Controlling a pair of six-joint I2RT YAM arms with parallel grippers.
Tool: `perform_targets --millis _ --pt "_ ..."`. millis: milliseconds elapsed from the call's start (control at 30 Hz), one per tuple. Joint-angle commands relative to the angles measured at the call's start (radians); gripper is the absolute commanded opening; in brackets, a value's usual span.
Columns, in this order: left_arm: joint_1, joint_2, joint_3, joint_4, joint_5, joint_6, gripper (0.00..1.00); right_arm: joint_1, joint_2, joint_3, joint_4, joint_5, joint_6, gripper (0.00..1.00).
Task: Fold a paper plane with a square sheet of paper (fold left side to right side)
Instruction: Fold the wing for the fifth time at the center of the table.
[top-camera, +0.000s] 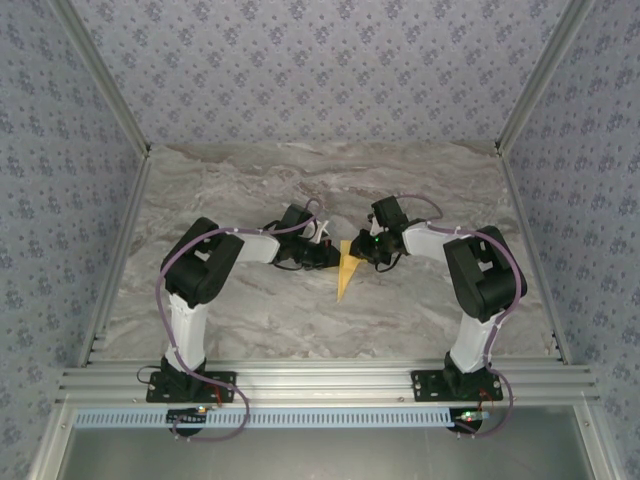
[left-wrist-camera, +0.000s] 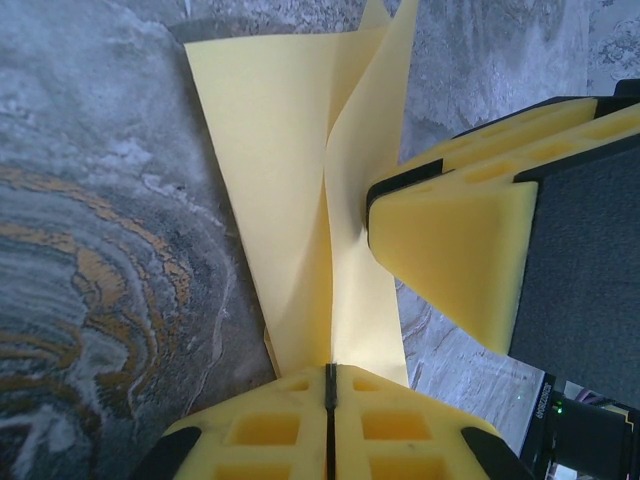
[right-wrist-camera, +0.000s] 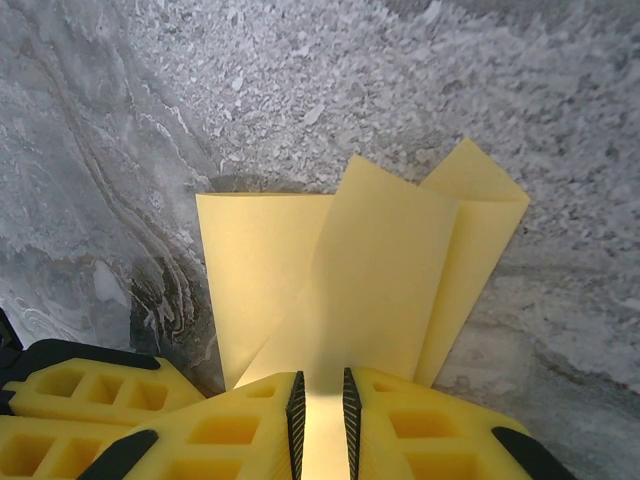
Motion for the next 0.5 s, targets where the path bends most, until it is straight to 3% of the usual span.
perform_targets --millis 0,233,467 --pt "0.008 0.034 0.017 -0.016 -0.024 0.022 0.08 -0.001 0.023 0.012 -0.062 0.048 -0.022 0.19" --pt "0.011 -0.007 -0.001 0.004 -0.023 0.005 0.16 -0.012 0.027 -0.020 -0.082 0.072 -0.023 0.17" --pt "0.032 -0.150 -0.063 -0.008 -0.048 0.009 0.28 -0.020 0.036 -0.046 -0.073 0.071 -0.023 0.16"
